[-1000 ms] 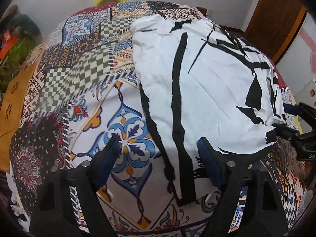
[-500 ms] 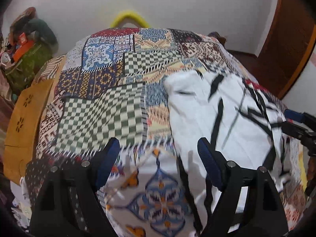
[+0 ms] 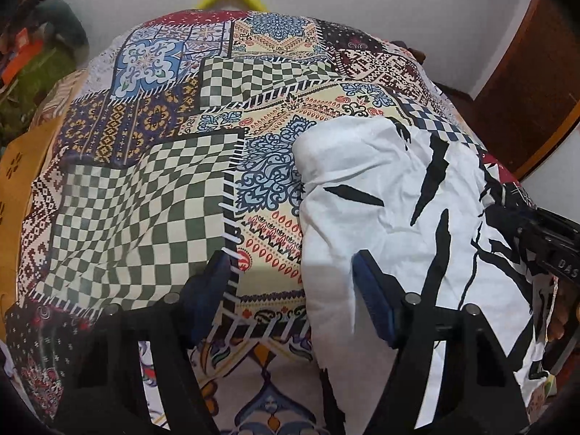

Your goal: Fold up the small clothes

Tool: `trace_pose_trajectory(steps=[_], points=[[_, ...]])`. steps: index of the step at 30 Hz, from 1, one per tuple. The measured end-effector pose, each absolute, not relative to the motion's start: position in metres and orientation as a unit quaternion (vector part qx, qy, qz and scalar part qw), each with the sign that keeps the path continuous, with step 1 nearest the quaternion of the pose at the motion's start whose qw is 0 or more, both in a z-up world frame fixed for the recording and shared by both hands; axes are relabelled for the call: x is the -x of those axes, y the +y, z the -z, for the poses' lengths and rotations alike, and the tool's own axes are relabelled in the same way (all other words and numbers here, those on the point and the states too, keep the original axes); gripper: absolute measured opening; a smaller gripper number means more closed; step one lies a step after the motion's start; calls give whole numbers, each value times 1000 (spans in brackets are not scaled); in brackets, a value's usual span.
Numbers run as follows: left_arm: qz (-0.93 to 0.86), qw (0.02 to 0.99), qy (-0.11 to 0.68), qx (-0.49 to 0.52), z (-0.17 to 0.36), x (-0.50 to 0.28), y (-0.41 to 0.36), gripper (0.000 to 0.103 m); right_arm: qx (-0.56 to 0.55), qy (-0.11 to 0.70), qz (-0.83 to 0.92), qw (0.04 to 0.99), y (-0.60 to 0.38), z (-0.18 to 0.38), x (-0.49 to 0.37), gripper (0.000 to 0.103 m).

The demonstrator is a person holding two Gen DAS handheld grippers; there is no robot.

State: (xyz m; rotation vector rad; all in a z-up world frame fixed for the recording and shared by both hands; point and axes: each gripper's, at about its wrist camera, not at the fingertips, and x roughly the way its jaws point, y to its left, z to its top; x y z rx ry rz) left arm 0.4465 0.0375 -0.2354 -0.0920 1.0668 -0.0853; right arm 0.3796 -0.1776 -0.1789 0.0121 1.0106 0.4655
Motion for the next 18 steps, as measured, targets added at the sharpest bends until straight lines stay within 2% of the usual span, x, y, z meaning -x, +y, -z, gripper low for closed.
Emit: trace_pose_trajectory(steps=[2,6,12,16,18], points=[[29,865,500,30,235,-446,38,71,5,479,-222,849,-179,181,-380,10],[-5,867,498,16,240,-447,41,72,35,472,-213,855,-175,181,-377,9],[7,861,507,32,227,-438,44,69,29,474,-216,853,-177,163,-370,14],[30,862,504,36,212,-416,41,69,-3,460,-233,857,-189,140,-347,39],[43,861,506,35,208,-403,37,69,-12,452,-247,857,-191,134,-329,42]])
